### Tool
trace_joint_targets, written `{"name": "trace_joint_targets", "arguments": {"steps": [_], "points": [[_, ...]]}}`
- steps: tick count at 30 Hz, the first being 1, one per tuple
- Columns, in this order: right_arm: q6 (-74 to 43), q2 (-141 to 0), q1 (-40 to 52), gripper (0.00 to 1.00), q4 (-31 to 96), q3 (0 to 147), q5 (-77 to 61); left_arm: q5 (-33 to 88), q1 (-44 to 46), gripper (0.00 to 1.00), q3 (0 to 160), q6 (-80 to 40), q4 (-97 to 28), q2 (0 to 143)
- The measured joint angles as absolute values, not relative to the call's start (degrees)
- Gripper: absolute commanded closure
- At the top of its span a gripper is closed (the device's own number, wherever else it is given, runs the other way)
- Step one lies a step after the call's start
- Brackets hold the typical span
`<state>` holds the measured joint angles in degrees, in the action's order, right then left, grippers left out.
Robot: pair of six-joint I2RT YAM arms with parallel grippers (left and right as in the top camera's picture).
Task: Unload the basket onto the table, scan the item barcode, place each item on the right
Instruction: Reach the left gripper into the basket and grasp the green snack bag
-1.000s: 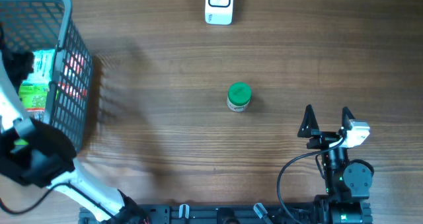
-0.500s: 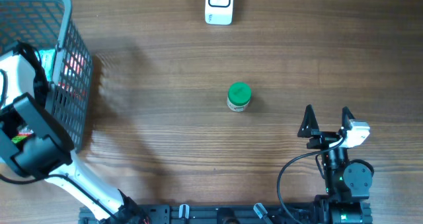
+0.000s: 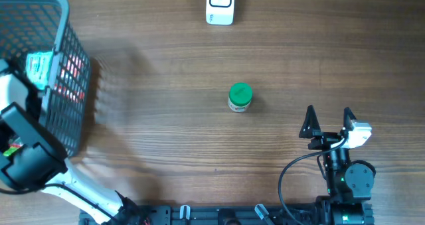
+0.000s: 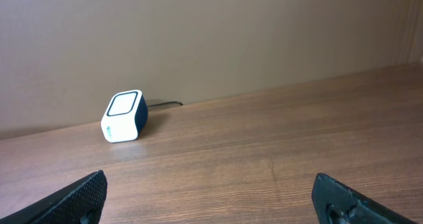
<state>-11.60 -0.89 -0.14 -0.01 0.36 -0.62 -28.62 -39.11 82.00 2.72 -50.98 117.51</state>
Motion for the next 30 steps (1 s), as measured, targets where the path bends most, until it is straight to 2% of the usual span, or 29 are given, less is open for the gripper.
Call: {"name": "trace_joint_targets", "arguments": {"steps": [6, 8, 12, 18, 24, 26, 28, 30], "points": [[-11.6, -0.9, -0.1, 0.00, 0.0, 0.4, -0.6, -20.3, -41.3, 0.96, 83.7, 1.4, -53.9, 116.8], [-11.6, -0.9, -0.1, 0.00, 0.0, 0.4, -0.6, -13.6, -39.6, 0.96, 87.1, -0.4, -58.3, 116.9], [-11.6, -0.9, -0.1, 0.00, 0.0, 0.4, -0.6, -7.7, -35.0, 0.96, 97.6, -5.0, -62.3, 115.4], [-11.6, -0.9, -0.1, 0.00, 0.0, 0.4, -0.6, -5.0, -33.6, 0.96, 106.7, -13.6, -61.5, 97.3], [-11.6, -0.9, -0.1, 0.00, 0.0, 0.4, -0.6, 7.9, -33.1, 0.96, 107.4, -16.8, -59.6, 77.6], [-11.6, -0.9, -0.1, 0.00, 0.0, 0.4, -0.6, 16.3, -29.5, 0.96, 107.4, -17.1, -59.6, 74.1], [-11.6, -0.9, -0.1, 0.00, 0.0, 0.4, -0.6, 24.3, -21.3, 0.96, 107.5, -17.1, -60.5, 73.3], [-11.6, -0.9, -0.1, 0.00, 0.0, 0.4, -0.6, 26.9, -13.2, 0.96, 107.5, -16.8, -62.7, 74.5]]}}
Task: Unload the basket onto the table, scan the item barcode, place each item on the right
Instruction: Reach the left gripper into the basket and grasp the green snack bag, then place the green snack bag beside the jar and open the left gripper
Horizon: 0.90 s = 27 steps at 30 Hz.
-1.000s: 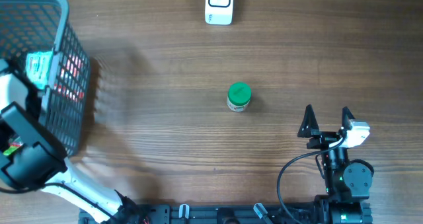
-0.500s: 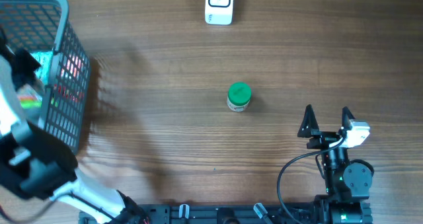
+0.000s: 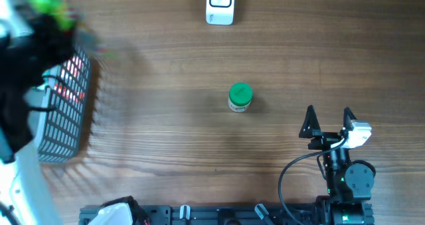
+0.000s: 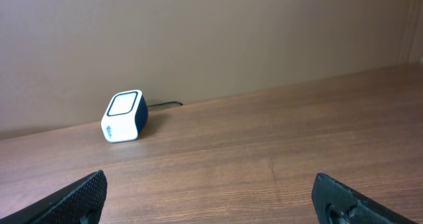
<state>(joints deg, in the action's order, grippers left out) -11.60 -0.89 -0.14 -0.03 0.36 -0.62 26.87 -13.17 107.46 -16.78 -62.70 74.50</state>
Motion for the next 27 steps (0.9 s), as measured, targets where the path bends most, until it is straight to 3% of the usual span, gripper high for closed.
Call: {"name": "trace_joint_targets", "arguments": {"steps": [5, 8, 18, 27], "points": [[-11.6, -0.9, -0.1, 0.00, 0.0, 0.4, -0.6, 26.0, 2.8, 0.96, 101.6, -12.3, -65.8, 81.6], [-11.6, -0.9, -0.1, 0.00, 0.0, 0.4, -0.6, 27.4, 6.6, 0.96, 95.0, -6.2, -61.9, 86.3], [-11.6, -0.9, -0.1, 0.00, 0.0, 0.4, -0.6, 61.5, 8.3, 0.96, 63.0, 20.8, -38.0, 92.1], [-11.6, -0.9, -0.1, 0.00, 0.0, 0.4, -0.6, 69.9, 8.3, 0.96, 50.9, 23.9, -23.0, 96.8]]}}
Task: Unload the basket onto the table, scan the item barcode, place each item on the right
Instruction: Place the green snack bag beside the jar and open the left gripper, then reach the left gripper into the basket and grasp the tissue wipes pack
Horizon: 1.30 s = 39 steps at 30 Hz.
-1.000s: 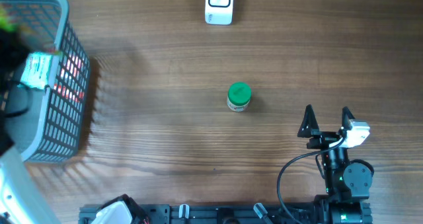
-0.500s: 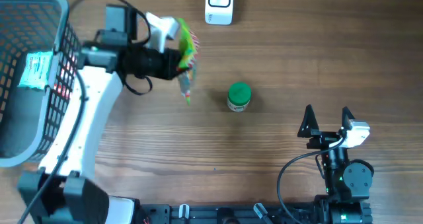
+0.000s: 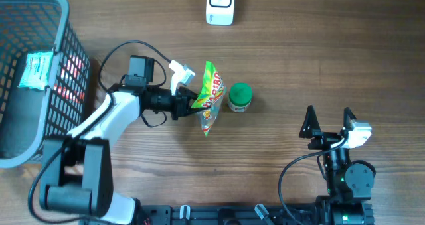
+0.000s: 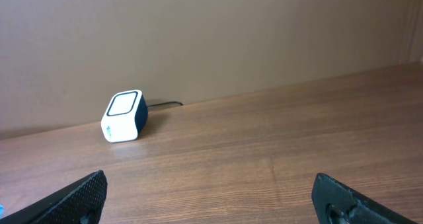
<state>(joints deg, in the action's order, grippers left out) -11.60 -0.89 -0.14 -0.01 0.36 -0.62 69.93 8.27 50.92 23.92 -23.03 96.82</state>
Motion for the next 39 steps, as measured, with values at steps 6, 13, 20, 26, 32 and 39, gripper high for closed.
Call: {"name": "trace_joint_targets", "arguments": {"steps": [6, 13, 20, 26, 32, 39], "points": [[-11.6, -0.9, -0.1, 0.00, 0.0, 0.4, -0.6, 69.7, 8.1, 0.79, 50.7, 23.9, -19.5, 106.9], [-11.6, -0.9, -0.1, 0.00, 0.0, 0.4, -0.6, 65.0, -2.3, 0.13, 50.6, 16.8, -18.0, 107.0], [-11.6, -0.9, -0.1, 0.00, 0.0, 0.4, -0.6, 60.4, -6.5, 0.00, 50.6, 9.9, -18.4, 103.6], [-11.6, -0.9, -0.1, 0.00, 0.0, 0.4, -0.6, 54.7, -6.5, 0.00, 50.6, 5.6, -19.0, 87.1], [-11.6, -0.9, -0.1, 0.00, 0.0, 0.4, -0.6, 50.0, -6.5, 0.00, 50.9, 1.3, -18.6, 65.2], [-11.6, -0.9, -0.1, 0.00, 0.0, 0.4, -0.6, 43.8, -6.5, 0.00, 59.8, -8.7, -18.9, 50.5]]}}
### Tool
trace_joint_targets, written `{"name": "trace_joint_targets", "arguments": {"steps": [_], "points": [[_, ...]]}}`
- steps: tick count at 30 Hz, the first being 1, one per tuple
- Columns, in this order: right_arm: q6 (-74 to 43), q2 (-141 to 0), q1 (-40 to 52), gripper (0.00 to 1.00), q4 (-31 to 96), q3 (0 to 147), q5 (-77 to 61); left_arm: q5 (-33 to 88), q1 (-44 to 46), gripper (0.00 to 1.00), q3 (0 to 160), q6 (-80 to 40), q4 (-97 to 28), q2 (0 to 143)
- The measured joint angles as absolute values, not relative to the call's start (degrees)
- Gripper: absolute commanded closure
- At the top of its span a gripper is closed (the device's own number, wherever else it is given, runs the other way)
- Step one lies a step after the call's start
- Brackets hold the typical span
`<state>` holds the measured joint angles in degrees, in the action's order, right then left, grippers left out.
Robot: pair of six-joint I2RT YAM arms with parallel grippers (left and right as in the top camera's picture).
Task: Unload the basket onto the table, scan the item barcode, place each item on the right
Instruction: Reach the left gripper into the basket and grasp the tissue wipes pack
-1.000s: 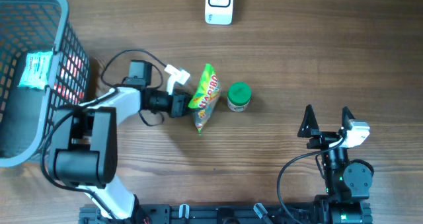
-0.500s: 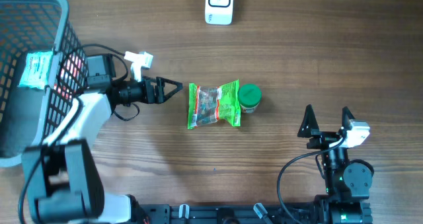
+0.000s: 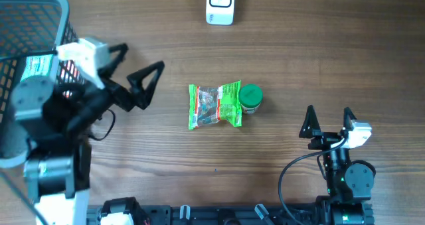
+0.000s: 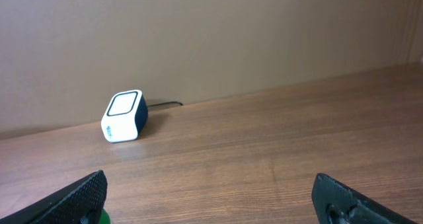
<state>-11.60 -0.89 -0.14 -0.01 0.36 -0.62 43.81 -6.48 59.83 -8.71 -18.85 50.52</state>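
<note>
A green snack packet (image 3: 214, 105) lies flat mid-table, its right end touching a green-capped jar (image 3: 250, 98). The white barcode scanner (image 3: 220, 4) stands at the far edge, also seen in the right wrist view (image 4: 123, 115). My left gripper (image 3: 136, 74) hangs open and empty to the left of the packet, raised above the table. At the near right my right gripper (image 3: 328, 119) rests open with nothing between its fingers; a sliver of the jar's green cap (image 4: 104, 218) shows by its left finger.
A grey mesh basket (image 3: 40, 66) holding a few packaged items stands at the far left, under the left arm. A cable runs from the scanner along the back wall (image 4: 165, 104).
My left gripper has let go of the green packet, which now lies flat against the jar. The jar has shifted slightly right. The gripper is now open, up and to the left.
My left arm was at the basket on the left, then blurred above it with something green. Later it held the green packet upright beside the jar at mid-table. Now the packet lies flat there and the gripper is open. The right arm stayed still.
</note>
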Motion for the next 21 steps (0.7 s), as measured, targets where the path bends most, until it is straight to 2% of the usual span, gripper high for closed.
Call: {"name": "trace_joint_targets", "arguments": {"steps": [4, 14, 18, 21], "points": [[-11.6, -0.9, -0.1, 0.00, 0.0, 0.4, -0.6, 37.6, -6.5, 0.00, 67.9, -13.2, -22.9, 49.5], [-11.6, -0.9, 0.1, 0.00, 0.0, 0.4, -0.6, 9.2, -6.5, 0.00, 95.8, -15.2, -46.7, 58.0], [-11.6, -0.9, 0.1, 0.00, 0.0, 0.4, -0.6, -9.1, -7.9, 0.00, 97.8, -19.8, -52.4, 62.9], [-11.6, -0.9, 0.1, 0.00, 0.0, 0.4, -0.6, -14.3, -13.6, 0.00, 97.8, -23.8, -53.0, 70.2]]}}
